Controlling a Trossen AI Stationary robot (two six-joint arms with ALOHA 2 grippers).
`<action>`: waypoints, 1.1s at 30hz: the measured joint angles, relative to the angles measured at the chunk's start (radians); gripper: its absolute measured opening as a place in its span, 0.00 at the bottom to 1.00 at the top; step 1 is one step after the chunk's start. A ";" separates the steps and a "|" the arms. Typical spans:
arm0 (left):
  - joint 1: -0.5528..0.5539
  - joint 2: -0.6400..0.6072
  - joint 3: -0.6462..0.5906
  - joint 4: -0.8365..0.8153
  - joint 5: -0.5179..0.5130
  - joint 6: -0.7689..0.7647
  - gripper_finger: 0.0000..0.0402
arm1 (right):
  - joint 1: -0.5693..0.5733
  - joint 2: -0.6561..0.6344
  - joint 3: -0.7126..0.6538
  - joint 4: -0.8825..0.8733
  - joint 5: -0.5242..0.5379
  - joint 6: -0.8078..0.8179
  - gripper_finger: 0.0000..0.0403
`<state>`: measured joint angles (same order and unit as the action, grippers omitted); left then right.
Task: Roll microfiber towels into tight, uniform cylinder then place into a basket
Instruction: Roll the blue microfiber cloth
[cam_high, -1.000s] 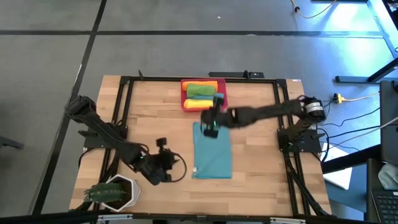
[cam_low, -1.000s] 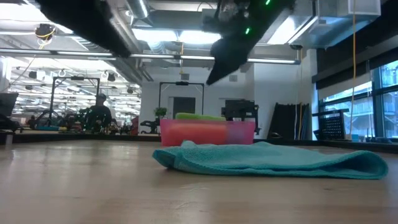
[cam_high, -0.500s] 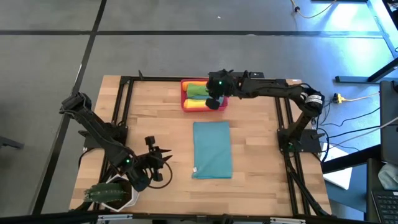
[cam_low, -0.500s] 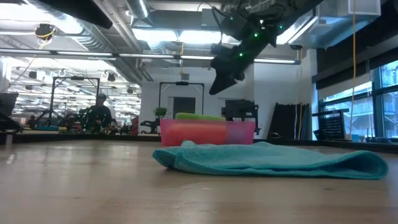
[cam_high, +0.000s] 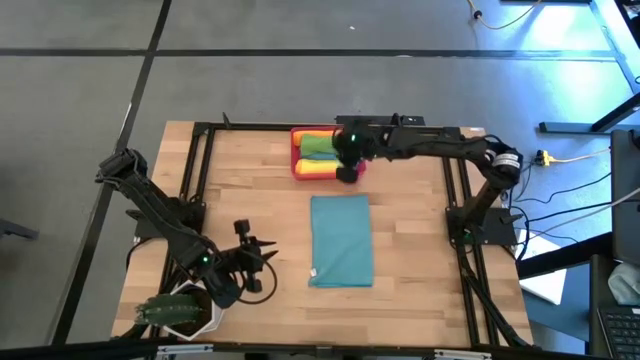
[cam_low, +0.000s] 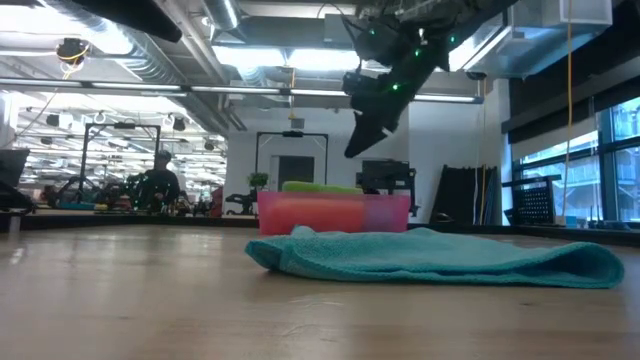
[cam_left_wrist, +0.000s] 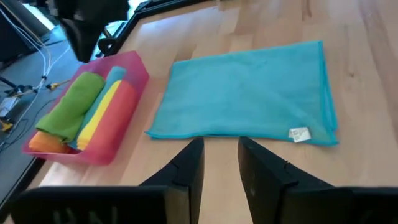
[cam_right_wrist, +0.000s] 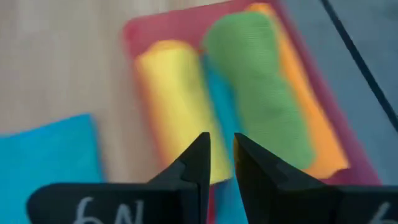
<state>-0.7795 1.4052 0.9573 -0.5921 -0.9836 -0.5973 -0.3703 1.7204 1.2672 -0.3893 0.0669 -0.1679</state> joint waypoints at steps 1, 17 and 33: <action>0.000 0.000 0.000 0.009 0.000 0.001 0.22 | 0.027 -0.005 0.002 -0.032 0.030 -0.011 0.18; 0.062 0.163 0.000 0.411 0.144 0.254 0.27 | 0.661 -0.009 0.002 -0.444 0.108 0.232 0.18; 0.230 0.377 0.000 0.716 0.535 0.346 0.37 | 1.048 -0.006 -0.068 -0.339 0.226 0.476 0.48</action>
<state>-0.5498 1.7824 0.9569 0.1243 -0.4482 -0.2514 0.6777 1.7145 1.1996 -0.7281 0.2933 0.3077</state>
